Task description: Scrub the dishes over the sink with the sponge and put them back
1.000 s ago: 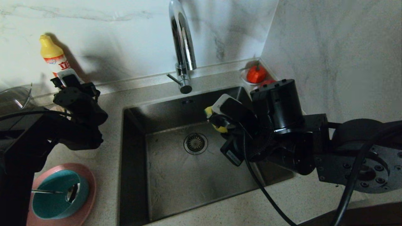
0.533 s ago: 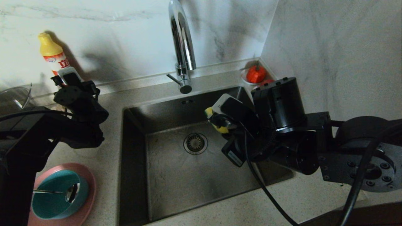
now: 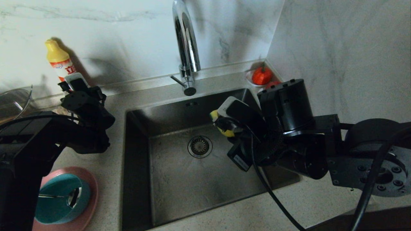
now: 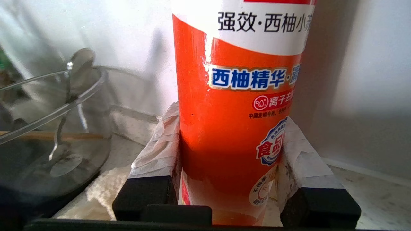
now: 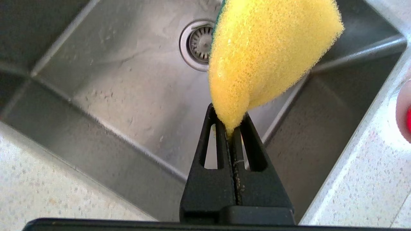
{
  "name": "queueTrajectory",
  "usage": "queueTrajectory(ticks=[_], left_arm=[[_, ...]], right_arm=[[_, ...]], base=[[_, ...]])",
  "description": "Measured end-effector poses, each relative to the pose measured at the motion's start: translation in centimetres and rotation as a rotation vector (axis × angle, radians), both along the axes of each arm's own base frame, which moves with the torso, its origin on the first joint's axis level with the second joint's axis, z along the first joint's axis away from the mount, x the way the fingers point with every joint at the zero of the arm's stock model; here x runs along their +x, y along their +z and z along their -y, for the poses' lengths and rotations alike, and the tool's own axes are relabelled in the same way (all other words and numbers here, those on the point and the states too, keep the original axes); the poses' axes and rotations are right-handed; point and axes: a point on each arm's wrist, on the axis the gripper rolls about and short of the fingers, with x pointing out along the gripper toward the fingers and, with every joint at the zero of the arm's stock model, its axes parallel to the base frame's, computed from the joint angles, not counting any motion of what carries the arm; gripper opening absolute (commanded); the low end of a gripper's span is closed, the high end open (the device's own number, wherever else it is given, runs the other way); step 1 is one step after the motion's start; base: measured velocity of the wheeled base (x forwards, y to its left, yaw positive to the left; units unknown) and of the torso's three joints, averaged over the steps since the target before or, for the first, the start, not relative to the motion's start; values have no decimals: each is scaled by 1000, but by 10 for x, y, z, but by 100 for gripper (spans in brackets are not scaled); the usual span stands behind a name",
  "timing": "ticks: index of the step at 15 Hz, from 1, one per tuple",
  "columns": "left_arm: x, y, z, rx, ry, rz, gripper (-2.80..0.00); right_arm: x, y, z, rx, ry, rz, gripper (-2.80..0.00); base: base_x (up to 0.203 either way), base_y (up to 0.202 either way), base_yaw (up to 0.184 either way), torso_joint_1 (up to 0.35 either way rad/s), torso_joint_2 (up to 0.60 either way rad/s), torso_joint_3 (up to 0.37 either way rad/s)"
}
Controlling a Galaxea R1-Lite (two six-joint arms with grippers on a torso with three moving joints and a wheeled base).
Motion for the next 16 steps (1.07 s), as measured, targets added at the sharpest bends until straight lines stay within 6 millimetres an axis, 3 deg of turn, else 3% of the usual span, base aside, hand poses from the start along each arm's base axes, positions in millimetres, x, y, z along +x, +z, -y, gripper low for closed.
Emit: queueTrajectory(ticks=[3,4,8,16], left_arm=[[-1,-3,0,-7,-1,-5,-280],[-1,-4,0,-7,-1,-7,0],[-2,-6,0,-11,-3,-16,0],[-15,16,-2,-8,-1,11,0]], right_arm=[[-2,1,2,-15,1,-14,-280],[-3,1,3,-13,0,-13,-280],[-3,3,3,-10,0,-10,-280],[-4,4,3,-7,1,-7,-280]], base=[[0,0,0,0,0,0],[0,0,0,0,0,0],[0,0,0,0,0,0],[0,0,0,0,0,0]])
